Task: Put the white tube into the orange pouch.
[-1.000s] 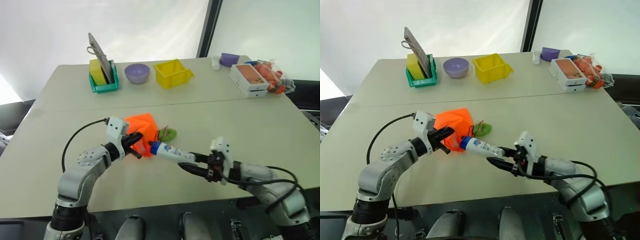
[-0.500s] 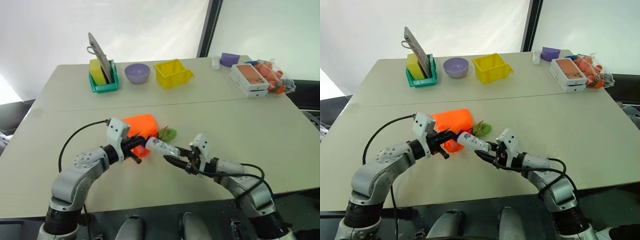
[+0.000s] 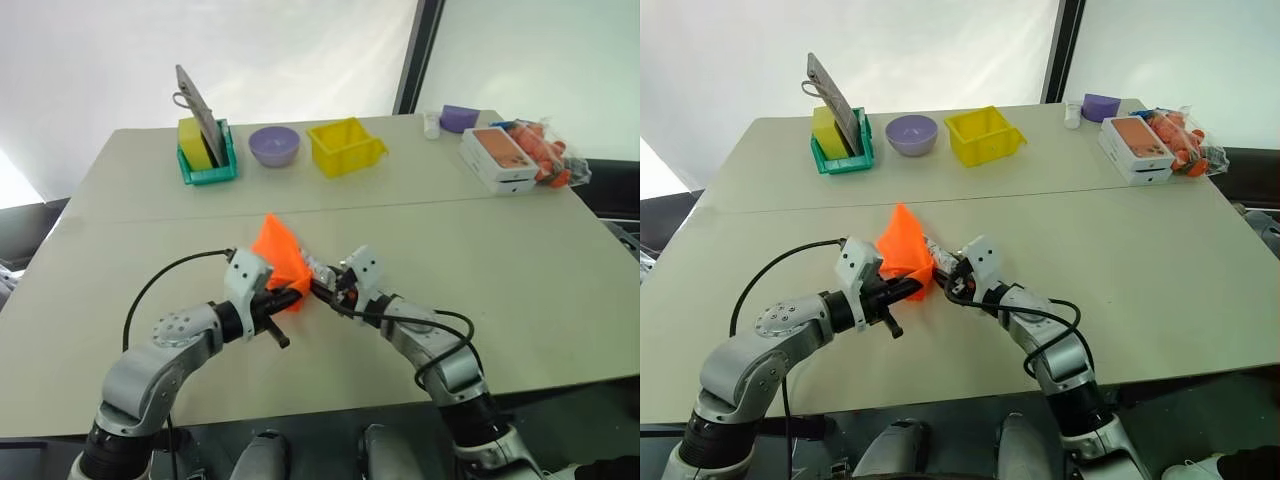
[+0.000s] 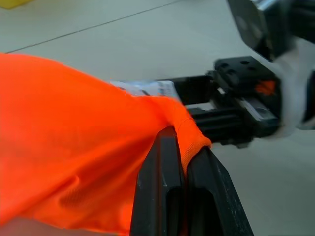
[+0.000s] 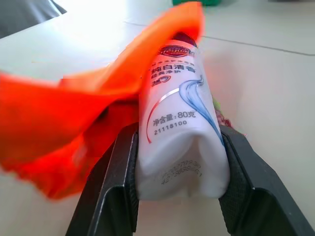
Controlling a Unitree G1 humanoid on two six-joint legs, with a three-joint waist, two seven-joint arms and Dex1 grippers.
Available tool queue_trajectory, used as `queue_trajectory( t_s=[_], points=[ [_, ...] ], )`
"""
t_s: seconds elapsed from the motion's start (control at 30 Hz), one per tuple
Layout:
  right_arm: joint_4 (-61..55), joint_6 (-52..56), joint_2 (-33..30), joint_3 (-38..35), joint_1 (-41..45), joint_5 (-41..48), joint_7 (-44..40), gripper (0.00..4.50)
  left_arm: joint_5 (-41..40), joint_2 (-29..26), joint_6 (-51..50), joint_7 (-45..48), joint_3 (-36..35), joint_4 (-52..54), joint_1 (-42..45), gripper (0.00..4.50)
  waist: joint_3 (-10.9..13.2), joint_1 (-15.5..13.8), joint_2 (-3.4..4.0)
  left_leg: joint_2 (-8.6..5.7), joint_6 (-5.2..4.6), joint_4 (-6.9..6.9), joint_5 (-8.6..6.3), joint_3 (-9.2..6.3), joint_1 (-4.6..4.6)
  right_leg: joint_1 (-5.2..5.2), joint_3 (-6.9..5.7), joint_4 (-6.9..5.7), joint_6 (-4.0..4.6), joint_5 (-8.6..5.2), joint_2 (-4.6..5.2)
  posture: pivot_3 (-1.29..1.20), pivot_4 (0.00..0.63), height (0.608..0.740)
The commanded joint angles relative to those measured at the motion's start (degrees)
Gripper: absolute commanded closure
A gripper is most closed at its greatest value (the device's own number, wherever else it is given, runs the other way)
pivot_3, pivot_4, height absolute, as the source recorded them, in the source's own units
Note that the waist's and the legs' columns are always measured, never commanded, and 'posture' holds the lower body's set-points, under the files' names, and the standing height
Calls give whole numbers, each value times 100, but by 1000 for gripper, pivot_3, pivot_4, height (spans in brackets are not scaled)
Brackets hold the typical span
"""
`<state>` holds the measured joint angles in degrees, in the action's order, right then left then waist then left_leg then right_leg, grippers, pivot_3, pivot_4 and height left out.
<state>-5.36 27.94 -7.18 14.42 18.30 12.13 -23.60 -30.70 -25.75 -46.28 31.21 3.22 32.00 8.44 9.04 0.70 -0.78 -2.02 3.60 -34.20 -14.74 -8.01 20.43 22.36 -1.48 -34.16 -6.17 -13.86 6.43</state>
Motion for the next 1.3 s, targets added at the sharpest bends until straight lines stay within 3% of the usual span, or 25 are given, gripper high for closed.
queue_trajectory(
  t_s=[0.03, 0.2, 0.4, 0.43, 0.57, 0.93, 1.1, 1.3],
  points=[
    [99, 9, 238, 167, 335, -210, 168, 2775, -186, -42, 7, 84, 2, 331, -10, 4500, 0, 4, 0, 0, 0, 2, 0, 0, -1, 1, 0, 0, 1, 1, 0, 0, 150, 740],
    [459, -23, 284, 529, 697, -603, 89, 2775, -229, -36, 3, 58, 23, 322, 29, 4500, 0, 16, 1, 0, -1, 3, 0, 0, -2, 2, 0, -2, 2, 1, -1, 0, 150, 740],
    [454, 153, 354, 396, 800, -463, -126, 2775, -249, -66, 30, 51, 40, 361, -39, 4500, -1, 15, 1, 0, -1, 3, 1, 0, -4, 2, 0, -4, 2, 1, -2, 0, 150, 740],
    [359, 210, 279, 371, 759, -427, -229, 1974, -241, -82, 40, 50, 9, 346, -72, 4500, -1, 17, 1, 0, -1, 3, 1, 0, -4, 1, 0, -4, 1, 1, -2, 0, 150, 740],
    [-60, 352, 16, 306, 573, -330, -499, 69, -236, -146, 96, 84, -123, 287, -175, 4500, -1, 8, 2, 0, -1, 3, 0, -1, -3, 1, 0, -2, 1, 1, -2, 0, 150, 740],
    [-1920, 879, -1493, -325, -290, 838, -1860, 26, -391, -551, 409, 523, -804, -176, -454, 4500, -1, 15, 3, 2, -1, 3, 0, 0, -3, 0, -1, 1, -20, -15, -1, 0, 150, 740],
    [-1557, 562, -2003, -343, -221, 415, -1777, 26, -352, -1019, 636, 951, -1209, -608, -748, 4500, -1, 2, 2, 2, -1, 3, -1, 1, 0, 6, -2, 2, -17, -16, -1, 0, 150, 740],
    [-823, -93, -1991, -23, 2, -210, -1632, 26, -365, -1131, 869, 1086, -1430, -980, -828, 4500, -1, -6, 1, 2, 0, 3, -1, 4, 5, 6, -2, 10, -15, -16, 3, 0, 150, 740]
  ],
)
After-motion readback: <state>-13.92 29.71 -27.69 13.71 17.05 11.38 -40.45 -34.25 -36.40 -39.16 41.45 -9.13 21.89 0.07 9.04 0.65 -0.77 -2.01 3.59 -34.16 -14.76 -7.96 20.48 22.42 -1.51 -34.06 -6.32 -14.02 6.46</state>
